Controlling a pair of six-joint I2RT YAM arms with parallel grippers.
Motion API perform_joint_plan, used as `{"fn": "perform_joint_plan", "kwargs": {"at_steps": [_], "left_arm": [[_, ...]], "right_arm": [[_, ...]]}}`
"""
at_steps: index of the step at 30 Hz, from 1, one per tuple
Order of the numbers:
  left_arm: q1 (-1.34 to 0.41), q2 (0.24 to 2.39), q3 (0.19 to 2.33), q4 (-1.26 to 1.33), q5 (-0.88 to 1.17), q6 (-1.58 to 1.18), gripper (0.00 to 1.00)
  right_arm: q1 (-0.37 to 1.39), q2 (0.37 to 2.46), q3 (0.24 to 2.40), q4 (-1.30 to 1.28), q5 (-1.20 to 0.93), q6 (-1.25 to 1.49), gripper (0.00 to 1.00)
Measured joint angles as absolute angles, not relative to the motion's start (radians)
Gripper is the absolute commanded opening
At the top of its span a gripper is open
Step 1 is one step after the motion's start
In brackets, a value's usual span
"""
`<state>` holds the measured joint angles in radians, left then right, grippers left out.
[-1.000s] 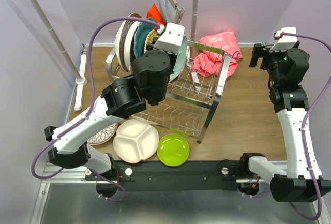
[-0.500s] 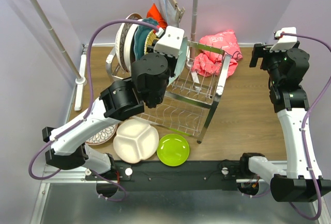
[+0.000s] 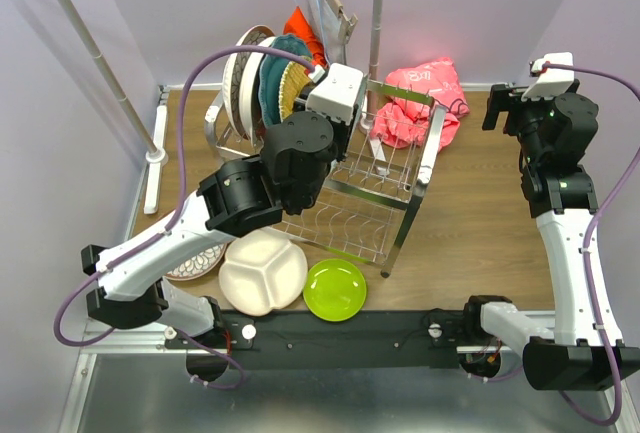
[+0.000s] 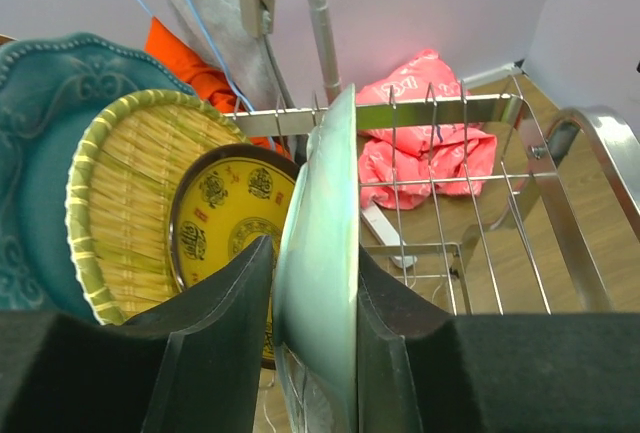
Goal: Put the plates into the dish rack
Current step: Insert the plate into the dish rack
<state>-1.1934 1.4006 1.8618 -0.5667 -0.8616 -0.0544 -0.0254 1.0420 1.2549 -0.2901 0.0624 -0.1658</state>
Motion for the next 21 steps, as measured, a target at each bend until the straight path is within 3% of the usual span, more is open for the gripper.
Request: {"fn": "perform_joint_plan", "kwargs": {"at_steps": [13, 21], "left_arm": [[-1.193, 1.399, 1.856, -0.579, -0.841, -0.105, 0.64], [-1.193, 1.379, 1.857, -0.578, -0.828, -0.126, 0.67]], "right_arm": [[-0.025, 1.04, 1.253, -0.29, 0.062, -0.166, 1.0], [-0.025, 1.039, 1.253, -0.29, 0.062, -0.166, 1.0]]}}
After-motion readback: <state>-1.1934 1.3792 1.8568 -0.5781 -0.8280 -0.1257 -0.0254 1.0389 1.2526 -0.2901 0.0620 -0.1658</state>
